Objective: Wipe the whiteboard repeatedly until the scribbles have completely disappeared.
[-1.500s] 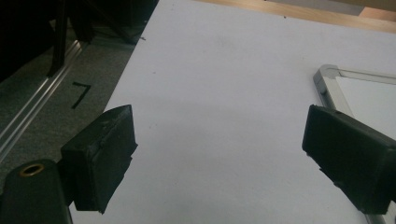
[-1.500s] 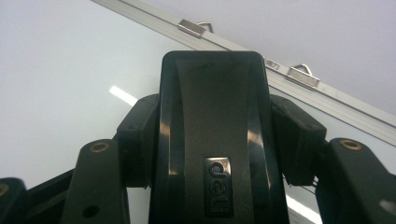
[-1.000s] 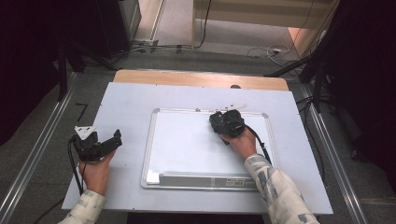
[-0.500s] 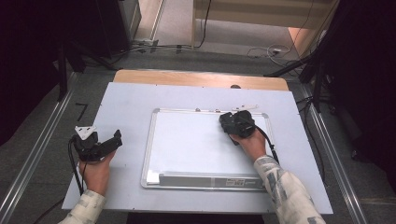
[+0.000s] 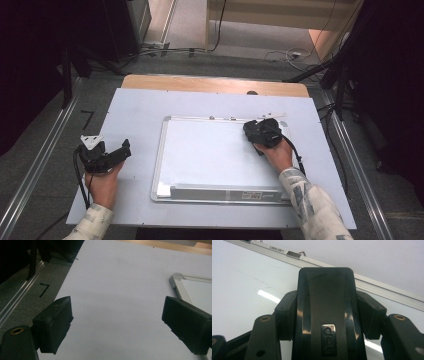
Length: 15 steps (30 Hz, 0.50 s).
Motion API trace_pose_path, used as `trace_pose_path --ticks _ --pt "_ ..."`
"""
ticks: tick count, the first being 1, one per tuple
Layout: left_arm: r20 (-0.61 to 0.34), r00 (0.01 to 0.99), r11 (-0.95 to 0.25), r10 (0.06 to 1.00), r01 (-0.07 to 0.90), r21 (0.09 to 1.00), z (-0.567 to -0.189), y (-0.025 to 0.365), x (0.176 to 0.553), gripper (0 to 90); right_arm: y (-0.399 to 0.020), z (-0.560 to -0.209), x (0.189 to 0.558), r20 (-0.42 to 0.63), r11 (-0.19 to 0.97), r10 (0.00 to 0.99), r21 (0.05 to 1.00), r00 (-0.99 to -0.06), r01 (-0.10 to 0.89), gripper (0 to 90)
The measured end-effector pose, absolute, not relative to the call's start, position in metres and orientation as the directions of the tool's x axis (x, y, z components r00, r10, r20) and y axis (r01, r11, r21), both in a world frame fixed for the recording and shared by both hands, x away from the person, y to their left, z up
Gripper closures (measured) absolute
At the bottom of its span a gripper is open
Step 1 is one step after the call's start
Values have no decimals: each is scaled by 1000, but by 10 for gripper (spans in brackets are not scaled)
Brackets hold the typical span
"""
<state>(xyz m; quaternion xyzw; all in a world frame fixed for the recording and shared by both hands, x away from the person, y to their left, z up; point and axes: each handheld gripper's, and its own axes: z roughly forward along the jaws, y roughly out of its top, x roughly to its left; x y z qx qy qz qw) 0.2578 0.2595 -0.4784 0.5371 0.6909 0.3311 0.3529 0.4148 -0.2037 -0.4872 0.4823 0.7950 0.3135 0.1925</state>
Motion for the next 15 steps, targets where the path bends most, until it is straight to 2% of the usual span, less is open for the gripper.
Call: trace_pose_path --ticks 15 --pt "-134 -168 202 977 505 839 -478 258 258 102 -184 -487 406 -17 387 859 676 -511 628 379"
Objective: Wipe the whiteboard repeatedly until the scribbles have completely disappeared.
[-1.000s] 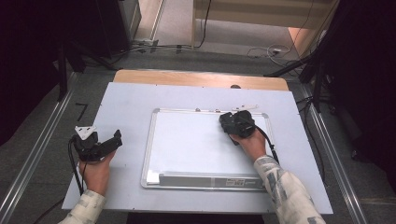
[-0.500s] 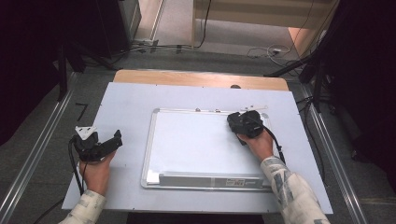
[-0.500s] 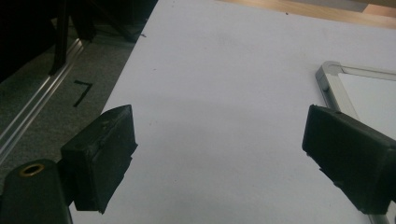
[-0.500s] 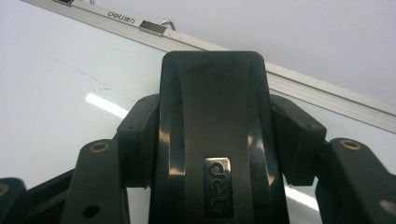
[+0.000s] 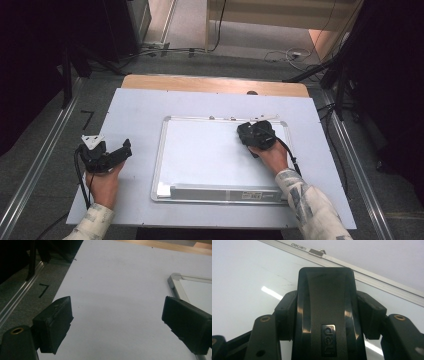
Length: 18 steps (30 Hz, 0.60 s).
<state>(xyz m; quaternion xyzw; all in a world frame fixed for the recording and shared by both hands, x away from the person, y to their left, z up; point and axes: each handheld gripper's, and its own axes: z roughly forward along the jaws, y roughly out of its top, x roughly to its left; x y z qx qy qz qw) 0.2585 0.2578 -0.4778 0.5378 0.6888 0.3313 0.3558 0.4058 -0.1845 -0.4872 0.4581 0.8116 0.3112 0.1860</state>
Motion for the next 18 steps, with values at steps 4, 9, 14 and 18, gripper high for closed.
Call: trace_pose_path --ticks 4,9,14,18 --pt "-134 -168 202 977 504 840 -478 258 259 102 -176 -487 407 -21 400 850 675 -526 620 379" --pt "-134 -166 201 977 505 839 -477 258 259 102 -163 -487 409 -21 413 840 673 -543 613 379" --pt "-137 -167 204 976 502 840 -477 258 259 102 -148 -488 409 -24 435 821 673 -571 598 379" --pt "-137 -168 204 976 502 841 -477 259 259 102 -136 -488 405 -23 455 800 674 -599 582 379"
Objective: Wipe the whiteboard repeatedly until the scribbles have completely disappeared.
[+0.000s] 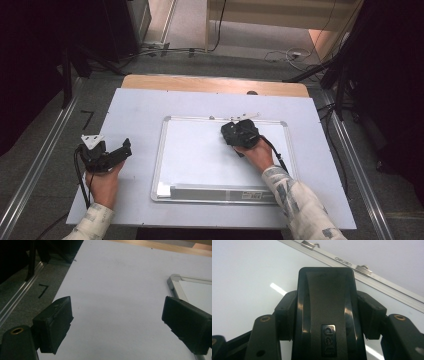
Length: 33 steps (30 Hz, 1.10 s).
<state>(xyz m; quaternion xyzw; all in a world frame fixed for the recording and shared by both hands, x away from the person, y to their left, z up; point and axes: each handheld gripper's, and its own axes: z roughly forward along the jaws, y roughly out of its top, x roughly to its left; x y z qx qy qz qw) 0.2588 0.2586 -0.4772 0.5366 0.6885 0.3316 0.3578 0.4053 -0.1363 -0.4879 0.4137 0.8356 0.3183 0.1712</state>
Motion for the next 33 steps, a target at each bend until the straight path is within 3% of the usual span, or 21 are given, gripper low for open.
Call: trace_pose_path --ticks 7,23,33 --pt "-138 -170 206 976 503 839 -477 260 258 102 -139 -487 405 -13 440 814 666 -580 602 378" --pt "-134 -170 204 976 505 839 -478 258 258 101 -192 -486 410 -2 363 875 665 -485 653 377" --pt "-131 -168 200 977 506 839 -478 258 259 102 -184 -486 408 -11 375 869 666 -495 645 379"
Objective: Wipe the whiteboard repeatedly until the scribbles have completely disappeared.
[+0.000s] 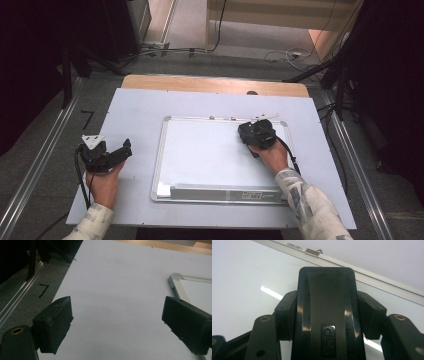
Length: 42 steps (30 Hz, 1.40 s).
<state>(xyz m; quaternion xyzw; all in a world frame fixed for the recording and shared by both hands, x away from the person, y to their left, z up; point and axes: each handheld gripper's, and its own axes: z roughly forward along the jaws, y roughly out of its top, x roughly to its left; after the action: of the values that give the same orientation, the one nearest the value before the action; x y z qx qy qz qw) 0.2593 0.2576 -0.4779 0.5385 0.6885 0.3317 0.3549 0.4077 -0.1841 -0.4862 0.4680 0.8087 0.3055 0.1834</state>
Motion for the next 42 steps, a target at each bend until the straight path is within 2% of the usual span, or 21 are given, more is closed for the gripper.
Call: trace_pose_path --ticks 11,17,35,42 --pt "-132 -166 200 977 506 839 -478 258 259 102 -152 -487 401 -13 434 823 660 -568 613 379" --pt "-135 -168 203 976 507 838 -478 258 259 102 -148 -487 399 -13 446 812 660 -584 605 378" --pt "-134 -171 203 976 506 838 -478 259 258 102 -188 -486 408 -2 371 871 659 -491 655 378" --pt "-130 -169 199 977 509 837 -478 258 259 102 -186 -486 409 -9 361 881 660 -473 659 378"
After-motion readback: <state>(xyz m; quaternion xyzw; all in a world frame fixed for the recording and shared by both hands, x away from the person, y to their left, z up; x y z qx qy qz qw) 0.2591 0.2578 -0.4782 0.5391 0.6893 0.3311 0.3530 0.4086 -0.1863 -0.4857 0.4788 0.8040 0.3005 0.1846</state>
